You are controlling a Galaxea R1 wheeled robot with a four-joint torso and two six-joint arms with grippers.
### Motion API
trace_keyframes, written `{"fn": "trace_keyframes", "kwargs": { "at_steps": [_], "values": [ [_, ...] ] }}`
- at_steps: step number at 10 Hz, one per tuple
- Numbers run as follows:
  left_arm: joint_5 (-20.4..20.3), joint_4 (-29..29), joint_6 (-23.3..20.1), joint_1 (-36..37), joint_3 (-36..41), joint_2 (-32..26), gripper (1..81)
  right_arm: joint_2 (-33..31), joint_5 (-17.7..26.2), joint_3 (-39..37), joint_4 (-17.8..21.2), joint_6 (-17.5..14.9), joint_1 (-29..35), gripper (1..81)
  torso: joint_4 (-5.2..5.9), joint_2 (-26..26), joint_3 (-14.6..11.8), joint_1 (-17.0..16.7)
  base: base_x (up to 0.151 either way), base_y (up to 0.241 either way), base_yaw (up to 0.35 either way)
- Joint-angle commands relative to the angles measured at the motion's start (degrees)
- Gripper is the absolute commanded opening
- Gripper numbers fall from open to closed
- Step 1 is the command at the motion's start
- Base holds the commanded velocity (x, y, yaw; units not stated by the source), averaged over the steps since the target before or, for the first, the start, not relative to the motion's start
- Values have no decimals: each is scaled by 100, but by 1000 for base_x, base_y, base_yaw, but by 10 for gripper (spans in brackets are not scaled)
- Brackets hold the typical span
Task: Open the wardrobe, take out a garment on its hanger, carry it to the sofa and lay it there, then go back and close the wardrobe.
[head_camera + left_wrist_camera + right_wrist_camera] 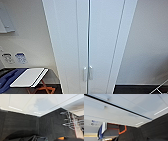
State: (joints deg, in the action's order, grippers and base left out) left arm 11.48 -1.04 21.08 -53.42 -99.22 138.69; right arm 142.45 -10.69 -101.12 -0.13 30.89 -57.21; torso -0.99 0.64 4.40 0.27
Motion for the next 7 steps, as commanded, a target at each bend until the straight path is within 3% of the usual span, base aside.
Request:
{"fn": "trace_keyframes", "kwargs": {
  "at_steps": [1, 4, 7],
  "values": [
    [-313, -652, -104, -559, -684, 369, 811, 699, 276, -1203, -925, -13, -401, 811, 0, 0, 0, 0, 0, 0, 0],
    [-322, -670, -113, -1367, -1768, 1021, 811, 1421, 770, -2710, -1437, -31, -1191, 811, 0, 0, 0, 0, 0, 0, 0],
    [-313, -714, -130, -1878, -3051, 1785, 811, 2370, 779, -4406, -2351, -39, -1948, 811, 0, 2, -2, -4, 0, 0, 0]
  ]
}}
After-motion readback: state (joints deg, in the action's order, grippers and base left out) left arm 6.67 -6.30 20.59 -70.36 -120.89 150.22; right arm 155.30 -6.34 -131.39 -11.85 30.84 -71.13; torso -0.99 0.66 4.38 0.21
